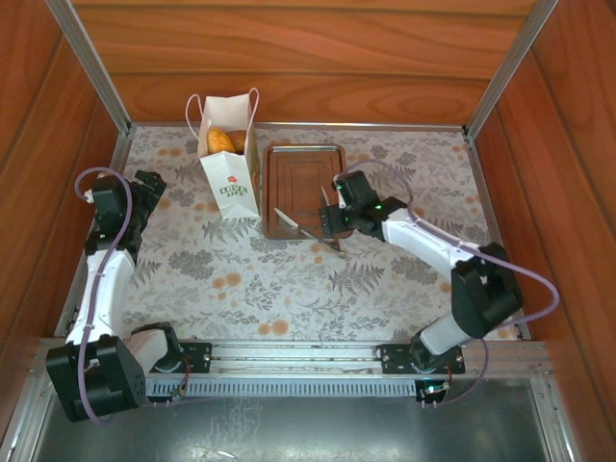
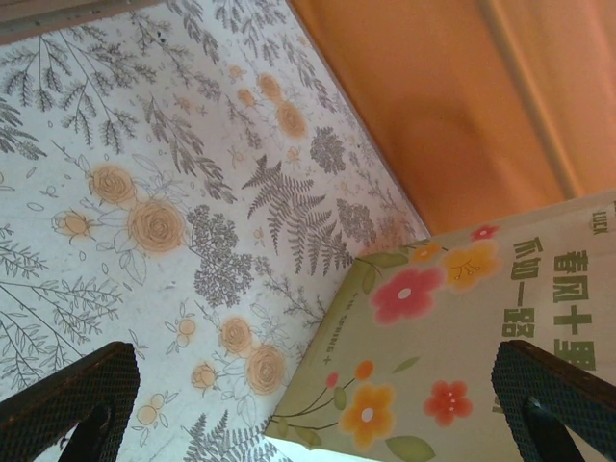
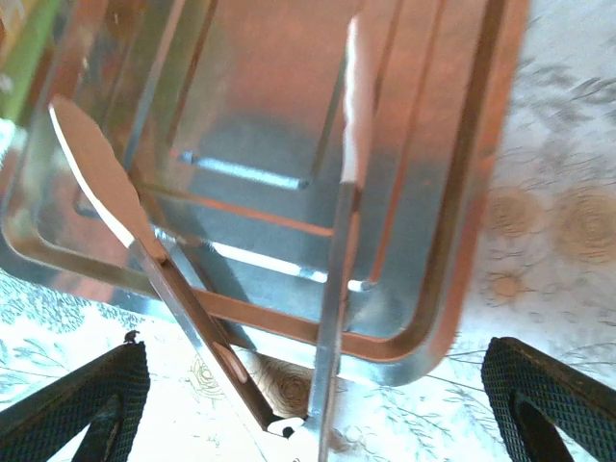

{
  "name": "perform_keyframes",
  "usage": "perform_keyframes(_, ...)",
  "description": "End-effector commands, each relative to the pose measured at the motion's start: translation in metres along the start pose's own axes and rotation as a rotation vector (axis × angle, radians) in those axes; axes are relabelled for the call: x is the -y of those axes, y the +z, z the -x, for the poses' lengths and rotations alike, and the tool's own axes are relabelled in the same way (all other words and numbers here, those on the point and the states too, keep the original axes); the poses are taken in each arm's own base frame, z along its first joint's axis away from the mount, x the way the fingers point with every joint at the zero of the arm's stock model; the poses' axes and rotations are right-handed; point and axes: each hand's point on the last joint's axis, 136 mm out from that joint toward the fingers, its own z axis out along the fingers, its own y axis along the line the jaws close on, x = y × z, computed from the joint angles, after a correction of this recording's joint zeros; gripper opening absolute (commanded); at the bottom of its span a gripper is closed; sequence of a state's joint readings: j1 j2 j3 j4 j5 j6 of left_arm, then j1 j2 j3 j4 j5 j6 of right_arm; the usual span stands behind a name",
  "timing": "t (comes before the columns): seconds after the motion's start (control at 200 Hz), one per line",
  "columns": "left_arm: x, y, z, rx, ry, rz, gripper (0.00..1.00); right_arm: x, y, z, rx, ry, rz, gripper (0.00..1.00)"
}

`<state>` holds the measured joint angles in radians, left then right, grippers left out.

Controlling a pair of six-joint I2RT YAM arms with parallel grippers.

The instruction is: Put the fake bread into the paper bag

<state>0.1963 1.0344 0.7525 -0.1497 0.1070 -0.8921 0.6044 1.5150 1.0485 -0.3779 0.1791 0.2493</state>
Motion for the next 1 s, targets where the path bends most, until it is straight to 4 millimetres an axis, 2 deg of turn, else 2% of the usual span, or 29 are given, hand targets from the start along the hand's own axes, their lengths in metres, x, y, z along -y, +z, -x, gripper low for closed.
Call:
perform_keyframes(0.0, -0.001, -0.010, 0.010, 0.051, 0.029, 0.016, 1.00, 0.017, -0.036, 0.019, 0.068, 0.073, -0.002, 0.96)
perform_keyframes(0.105, 0.004, -0.021, 0.012, 0.065, 0.079, 0.005, 1.00, 0.043, -0.072, 0.032, 0.173, 0.130, -0.038, 0.97)
perform_keyframes(0.245, 0.001, -0.032, 0.014, 0.111, 0.149, 0.026, 1.00, 0.089, -0.108, 0.036, 0.340, 0.209, -0.147, 1.00)
perform_keyframes(0.39, -0.003, -0.030, -0.004, 0.128, 0.290, 0.085, 1.00, 0.141, -0.136, 0.035, 0.483, 0.305, -0.297, 1.00)
perform_keyframes(0.51, -0.003, -0.021, -0.015, 0.116, 0.399, 0.133, 1.00, 0.184, -0.148, 0.024, 0.541, 0.384, -0.440, 1.00)
perform_keyframes(0.625, -0.008, -0.013, -0.016, 0.124, 0.447, 0.178, 1.00, 0.228, -0.146, -0.006, 0.554, 0.503, -0.586, 1.00)
perform_keyframes(0.71, -0.012, -0.009, -0.016, 0.132, 0.494, 0.197, 1.00, 0.246, -0.137, -0.028, 0.543, 0.552, -0.617, 1.00)
perform_keyframes(0.824, -0.021, -0.010, -0.012, 0.169, 0.537, 0.242, 1.00, 0.255, -0.119, -0.048, 0.526, 0.500, -0.653, 1.00)
perform_keyframes(0.994, -0.045, -0.012, -0.007, 0.281, 0.551, 0.310, 1.00, 0.253, -0.085, -0.050, 0.621, 0.407, -0.598, 1.00)
